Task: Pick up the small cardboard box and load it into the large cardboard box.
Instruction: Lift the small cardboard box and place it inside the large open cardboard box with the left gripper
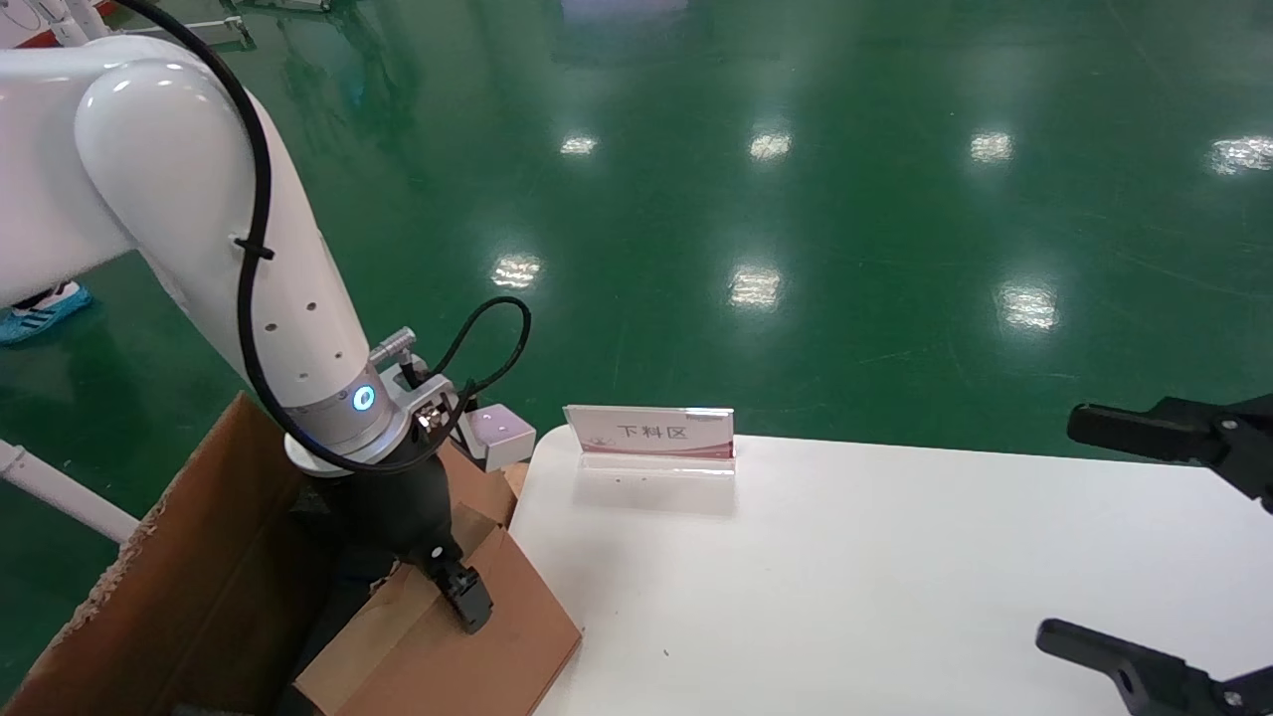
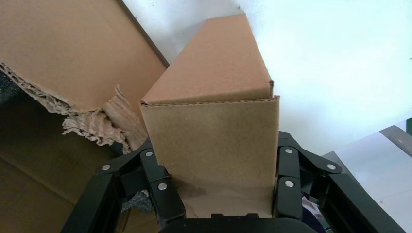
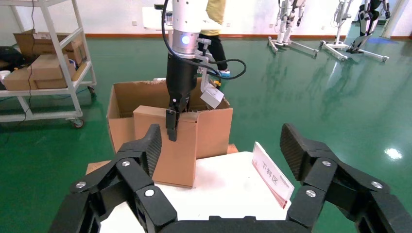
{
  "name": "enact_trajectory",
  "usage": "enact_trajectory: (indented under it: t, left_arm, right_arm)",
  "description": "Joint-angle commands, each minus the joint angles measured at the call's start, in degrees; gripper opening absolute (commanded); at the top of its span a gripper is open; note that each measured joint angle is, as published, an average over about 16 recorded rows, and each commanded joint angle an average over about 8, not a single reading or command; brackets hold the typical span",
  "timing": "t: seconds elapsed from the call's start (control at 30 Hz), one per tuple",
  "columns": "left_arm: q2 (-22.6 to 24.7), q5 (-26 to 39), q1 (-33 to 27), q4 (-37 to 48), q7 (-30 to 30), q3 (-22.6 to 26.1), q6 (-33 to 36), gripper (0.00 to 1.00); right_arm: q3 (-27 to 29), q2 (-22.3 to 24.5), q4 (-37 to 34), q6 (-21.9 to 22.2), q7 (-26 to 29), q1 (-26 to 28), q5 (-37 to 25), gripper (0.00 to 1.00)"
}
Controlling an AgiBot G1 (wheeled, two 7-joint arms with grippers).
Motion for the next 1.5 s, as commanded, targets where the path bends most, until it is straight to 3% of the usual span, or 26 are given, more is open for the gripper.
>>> enact_trajectory:
  t: [0.03,0.3,0.6,1.2,1.5]
  left_arm:
    - [0.0,0.0,0.0,0.0,0.0,0.0,0.0,0.00]
    - [-0.2,0.4,-0.5,0.2,0.1,-2.0,-0.2,0.00]
    - [-2.6,1.8,-3.5,-0.2,0.4,-9.4,1.1,0.00]
    - [-15.0,9.5,-19.9,-2.3,-2.8,-24.0,5.3,0.00]
    - [-14.2,17.3,-23.6,-4.4,-5.5,-22.1,10.6,0.00]
  right_arm:
    - [0.0,0.0,0.0,0.0,0.0,0.0,0.0,1.00]
    - [0.0,0.0,0.0,0.0,0.0,0.0,0.0,1.00]
    - [0.0,0.0,0.0,0.0,0.0,0.0,0.0,1.00]
    - [0.0,0.0,0.0,0.0,0.0,0.0,0.0,1.00]
    - [0.0,0.0,0.0,0.0,0.0,0.0,0.0,1.00]
